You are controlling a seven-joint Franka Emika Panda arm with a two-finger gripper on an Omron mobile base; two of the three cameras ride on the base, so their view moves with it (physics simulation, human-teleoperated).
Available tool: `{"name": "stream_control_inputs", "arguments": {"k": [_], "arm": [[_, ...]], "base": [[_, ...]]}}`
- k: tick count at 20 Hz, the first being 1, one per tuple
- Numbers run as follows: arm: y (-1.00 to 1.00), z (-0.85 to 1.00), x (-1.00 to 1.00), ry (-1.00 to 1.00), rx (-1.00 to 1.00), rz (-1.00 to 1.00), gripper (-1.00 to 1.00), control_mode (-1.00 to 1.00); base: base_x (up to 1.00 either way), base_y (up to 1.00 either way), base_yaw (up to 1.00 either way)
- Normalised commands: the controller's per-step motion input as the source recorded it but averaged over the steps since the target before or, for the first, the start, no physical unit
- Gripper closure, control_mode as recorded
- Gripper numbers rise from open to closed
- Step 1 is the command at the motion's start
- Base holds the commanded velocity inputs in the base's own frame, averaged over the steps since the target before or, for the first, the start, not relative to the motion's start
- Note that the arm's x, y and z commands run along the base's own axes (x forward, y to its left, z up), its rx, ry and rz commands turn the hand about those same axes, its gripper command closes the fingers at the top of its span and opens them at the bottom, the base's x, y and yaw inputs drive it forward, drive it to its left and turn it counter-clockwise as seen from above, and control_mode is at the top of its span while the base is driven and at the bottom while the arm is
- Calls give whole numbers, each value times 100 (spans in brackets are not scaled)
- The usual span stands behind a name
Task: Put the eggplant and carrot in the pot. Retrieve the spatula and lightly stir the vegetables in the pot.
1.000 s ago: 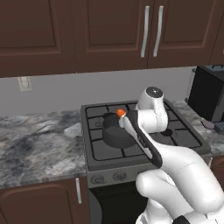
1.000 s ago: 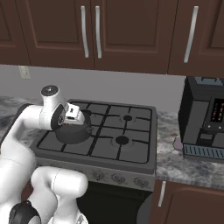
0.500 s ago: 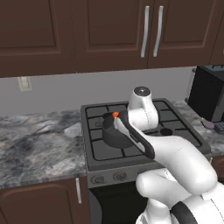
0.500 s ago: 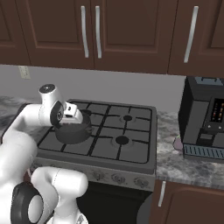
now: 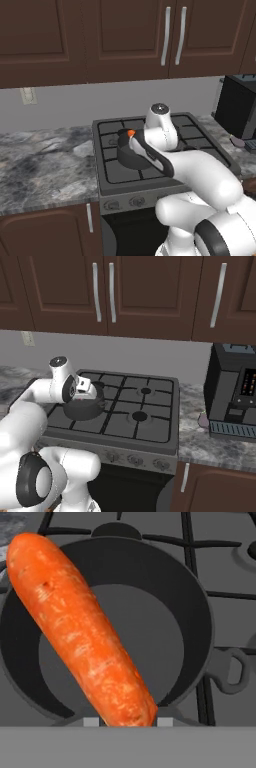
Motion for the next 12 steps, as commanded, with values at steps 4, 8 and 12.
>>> {"name": "stream_control_inputs", "arguments": {"k": [4, 8, 12], "arm": [[0, -7, 39, 0, 0, 0, 100, -100], [0, -6, 12, 1, 0, 0, 100, -100], [0, -26, 2, 3, 0, 0, 100, -100]], "base": [[0, 0, 0], [0, 0, 0], [0, 0, 0]]}}
